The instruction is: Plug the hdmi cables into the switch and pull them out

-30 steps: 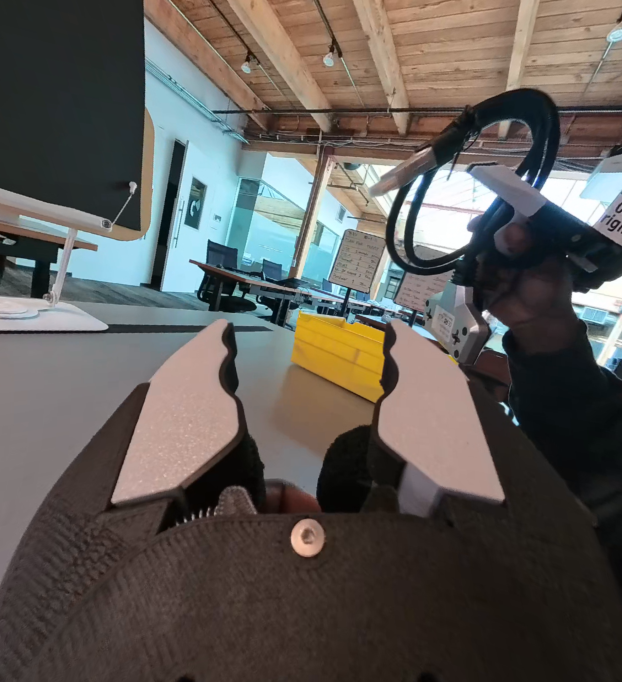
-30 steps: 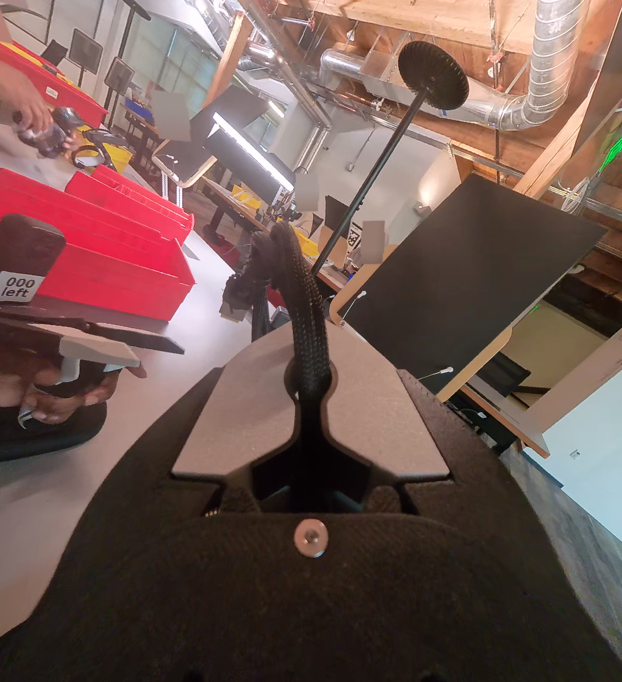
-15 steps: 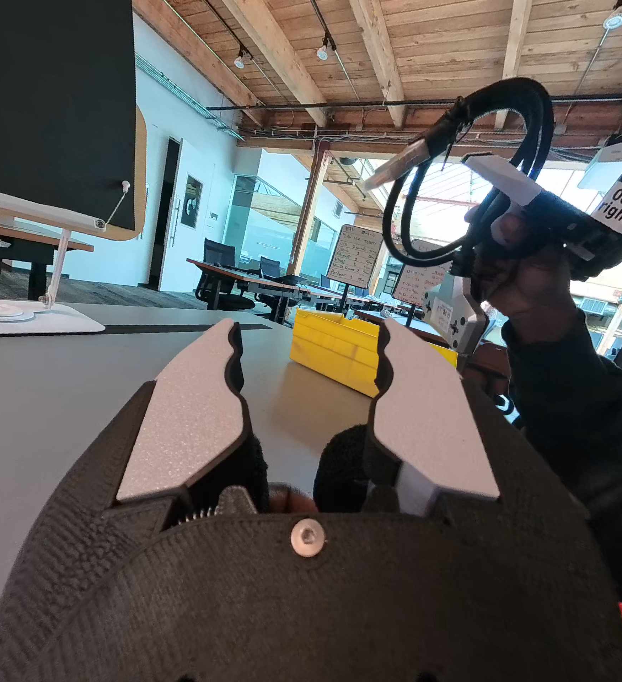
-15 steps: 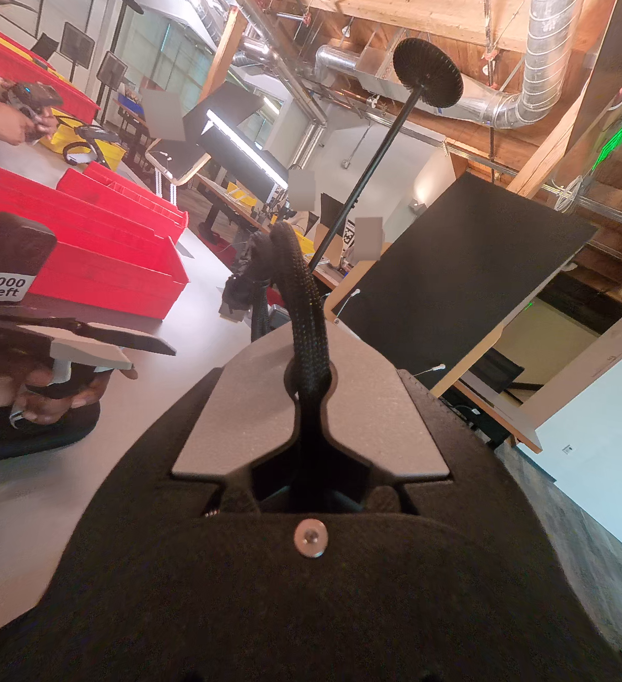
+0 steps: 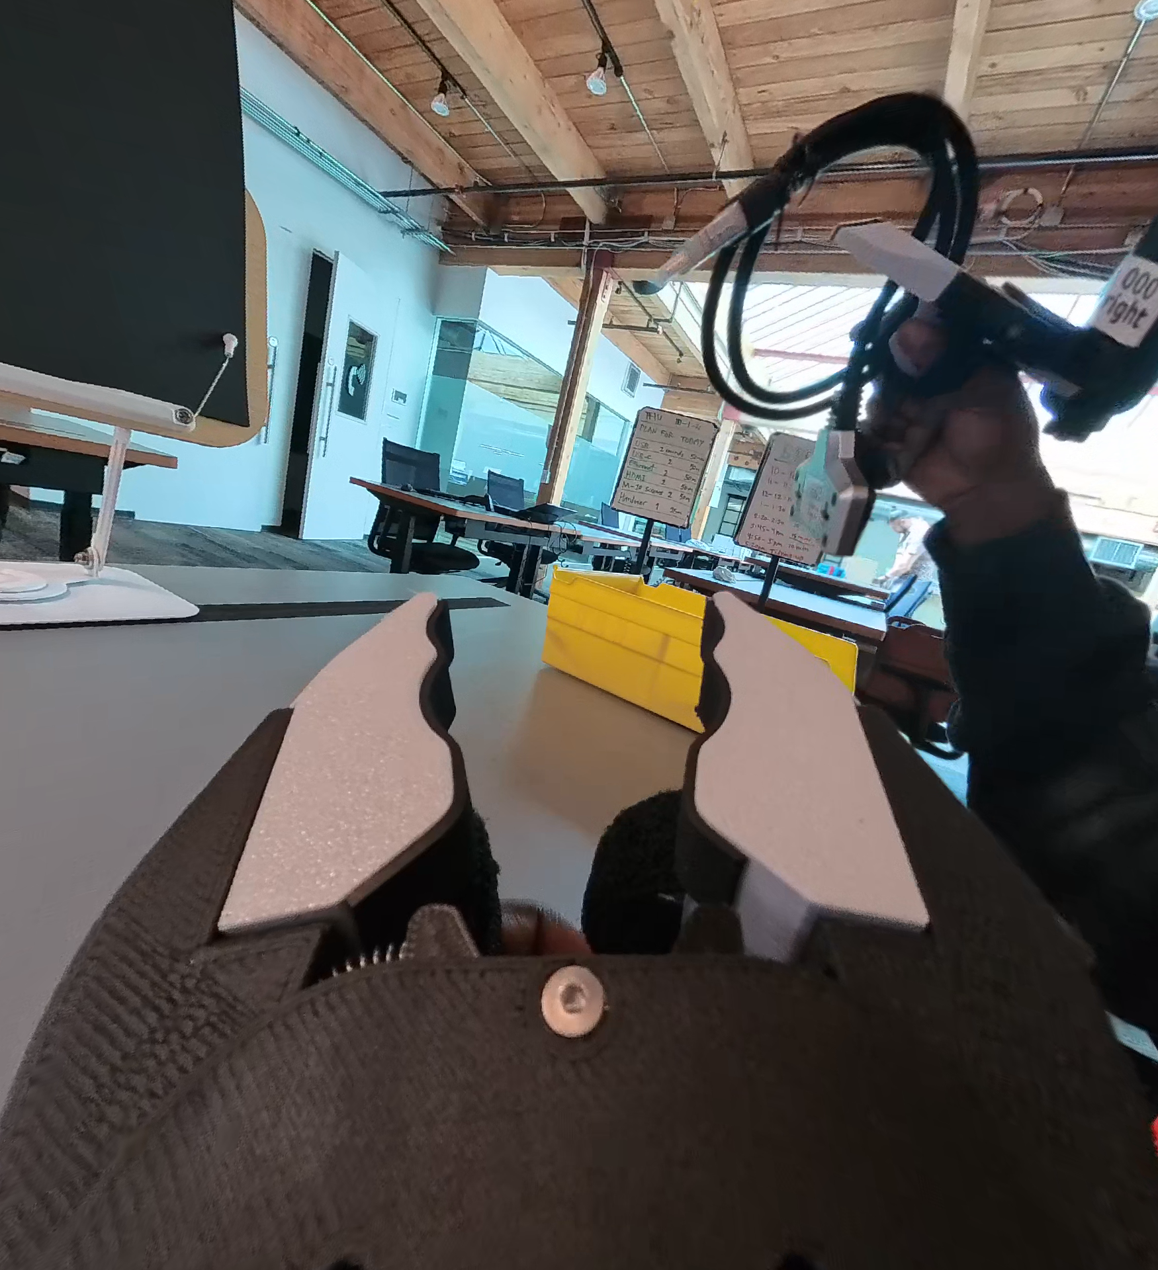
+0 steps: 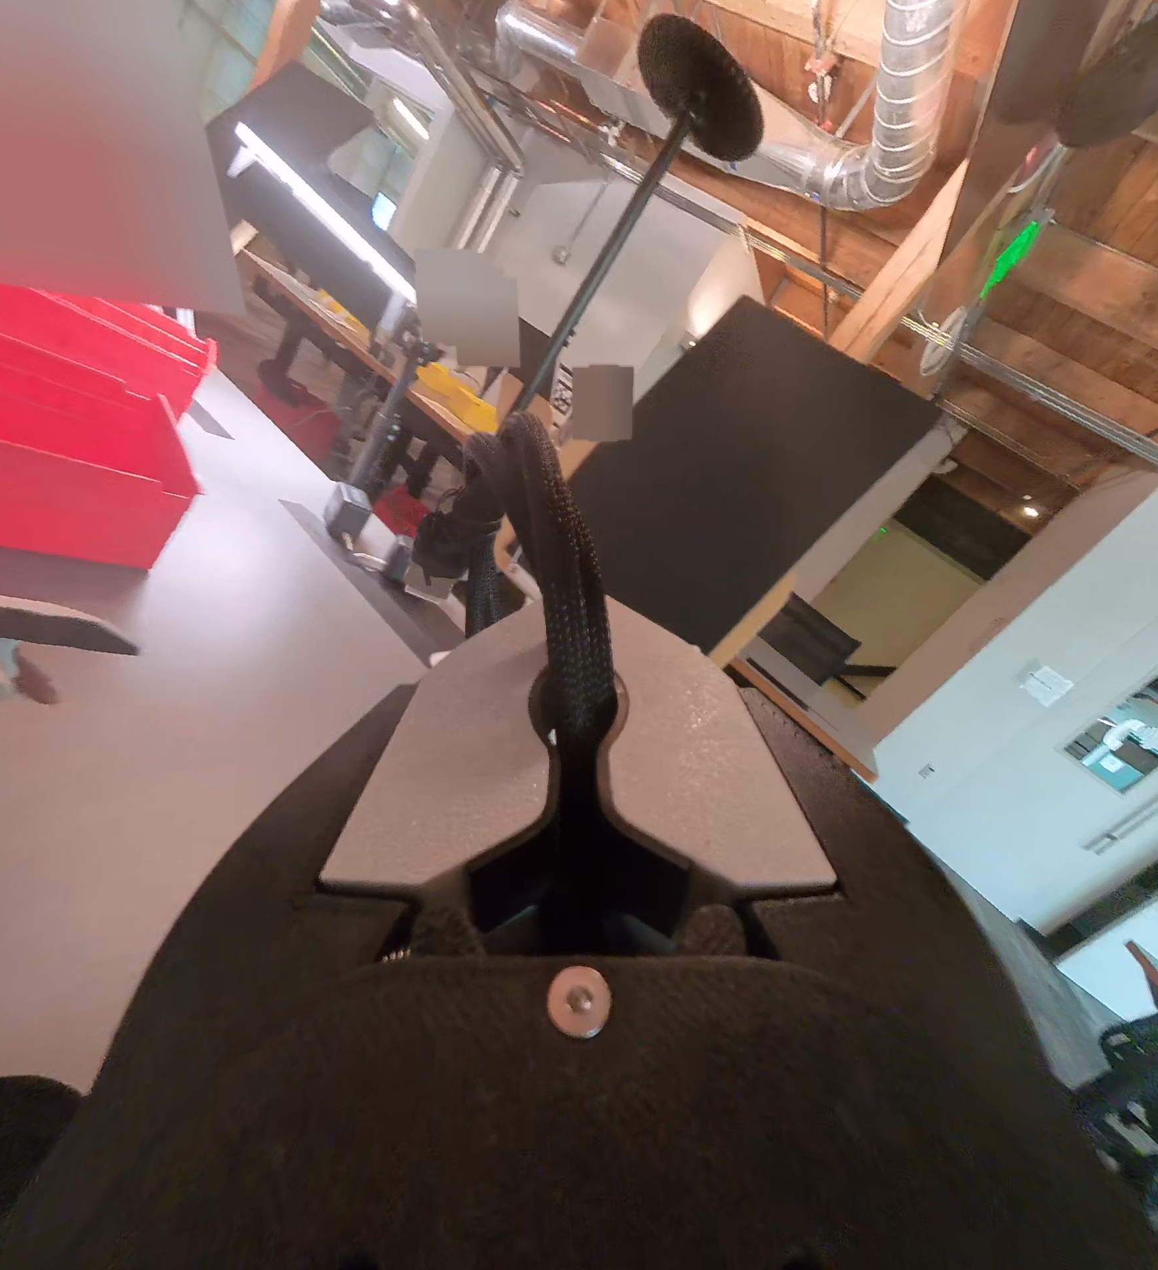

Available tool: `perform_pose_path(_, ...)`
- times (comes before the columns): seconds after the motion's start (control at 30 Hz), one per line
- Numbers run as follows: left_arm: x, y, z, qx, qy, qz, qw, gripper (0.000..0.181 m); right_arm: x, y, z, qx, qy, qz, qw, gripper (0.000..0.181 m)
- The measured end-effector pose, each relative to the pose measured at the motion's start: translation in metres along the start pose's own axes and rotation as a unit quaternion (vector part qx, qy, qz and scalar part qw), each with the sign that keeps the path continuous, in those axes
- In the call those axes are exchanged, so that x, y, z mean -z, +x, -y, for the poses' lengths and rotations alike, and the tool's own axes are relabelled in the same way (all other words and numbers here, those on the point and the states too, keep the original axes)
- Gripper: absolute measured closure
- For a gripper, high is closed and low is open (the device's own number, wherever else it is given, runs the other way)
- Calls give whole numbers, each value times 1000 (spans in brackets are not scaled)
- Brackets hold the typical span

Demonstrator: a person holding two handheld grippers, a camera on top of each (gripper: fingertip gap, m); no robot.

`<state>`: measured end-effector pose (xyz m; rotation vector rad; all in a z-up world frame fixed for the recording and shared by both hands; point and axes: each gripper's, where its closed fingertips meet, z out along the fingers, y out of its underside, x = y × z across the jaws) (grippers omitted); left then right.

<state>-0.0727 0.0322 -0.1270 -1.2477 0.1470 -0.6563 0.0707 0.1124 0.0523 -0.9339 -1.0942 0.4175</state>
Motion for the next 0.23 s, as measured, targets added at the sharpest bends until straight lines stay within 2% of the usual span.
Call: perform_pose_path(0.23, 1, 1, -2, -3, -3, 4, 1000, 113, 5, 71, -30, -14, -52, -50, 997, 178)
